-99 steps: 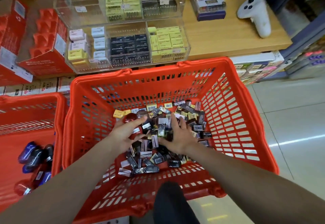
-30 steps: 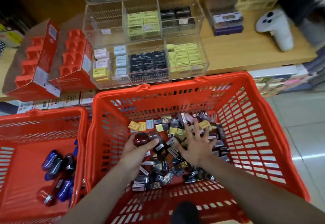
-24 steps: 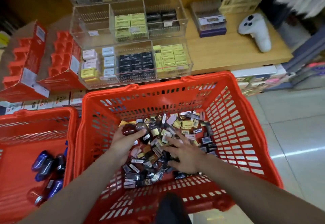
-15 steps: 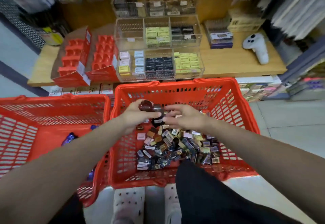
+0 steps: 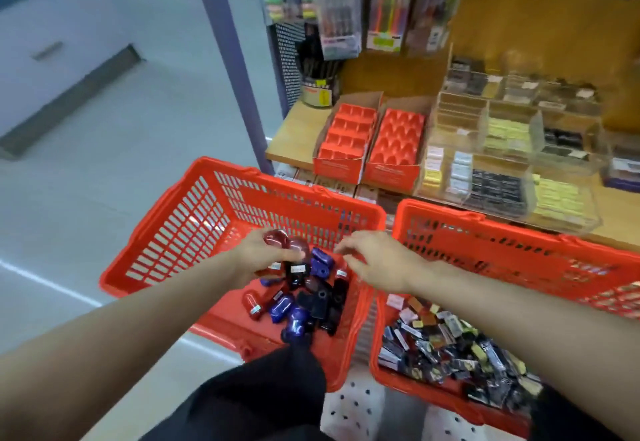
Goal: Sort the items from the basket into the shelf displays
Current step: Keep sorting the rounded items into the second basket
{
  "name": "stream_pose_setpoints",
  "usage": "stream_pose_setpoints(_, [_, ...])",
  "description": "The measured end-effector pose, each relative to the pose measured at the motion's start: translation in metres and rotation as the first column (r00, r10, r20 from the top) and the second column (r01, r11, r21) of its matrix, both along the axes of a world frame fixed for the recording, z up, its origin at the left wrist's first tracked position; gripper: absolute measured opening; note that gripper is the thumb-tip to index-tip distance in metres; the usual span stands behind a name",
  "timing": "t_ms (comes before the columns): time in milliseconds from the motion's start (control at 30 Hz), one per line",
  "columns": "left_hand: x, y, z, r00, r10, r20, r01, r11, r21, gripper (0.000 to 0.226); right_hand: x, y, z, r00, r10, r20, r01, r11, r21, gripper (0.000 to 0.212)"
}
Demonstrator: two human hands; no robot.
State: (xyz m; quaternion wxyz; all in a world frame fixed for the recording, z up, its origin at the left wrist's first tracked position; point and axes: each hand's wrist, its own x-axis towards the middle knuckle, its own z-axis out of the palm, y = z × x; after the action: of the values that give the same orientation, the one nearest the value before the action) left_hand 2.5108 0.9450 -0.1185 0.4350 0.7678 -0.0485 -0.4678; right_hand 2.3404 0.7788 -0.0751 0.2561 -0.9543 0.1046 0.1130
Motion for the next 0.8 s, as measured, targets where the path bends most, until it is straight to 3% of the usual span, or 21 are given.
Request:
stream_pose_setpoints(100, [0.007, 0.024, -0.05, 0.997, 0.061, -0.045, -0.055, 0.992, 0.116, 0.042, 0.018, 0.02, -0.035, 0.933, 0.256, -0.251, -0.324, 0.903, -0.281, 0.032])
stream_pose_setpoints(233, [0.014, 0.036, -0.114, 0.996, 0.068, -0.058, -0.057, 0.983, 0.177, 0.045, 0.036, 0.032, -0.072, 0.818, 0.258, -0.515, -0.458, 0.834, -0.308, 0.033])
stream_pose_setpoints(367, [0.017, 0.035, -0.147, 0.985, 0.143, -0.1, -0.129, 0.983, 0.132, 0.056, 0.044, 0.017, -0.084, 0.824, 0.205, -0.528, -0.449, 0.805, -0.388, 0.037])
stream_pose_setpoints(533, [0.017, 0.02, -0.148, 0.979, 0.167, -0.119, -0.155, 0.982, 0.105, 0.061, 0.043, 0.005, -0.086, 0.818, 0.168, -0.551, -0.446, 0.789, -0.422, 0.03])
stream_pose_setpoints(700, [0.014, 0.003, -0.141, 0.971, 0.171, -0.164, -0.162, 0.985, 0.068, 0.075, 0.029, -0.01, -0.079, 0.816, 0.111, -0.568, -0.386, 0.835, -0.392, 0.033])
stream_pose_setpoints(800, [0.013, -0.004, -0.144, 0.975, 0.139, -0.17, -0.131, 0.99, 0.057, 0.093, 0.024, -0.022, -0.08, 0.827, 0.009, -0.562, -0.262, 0.891, -0.371, 0.033])
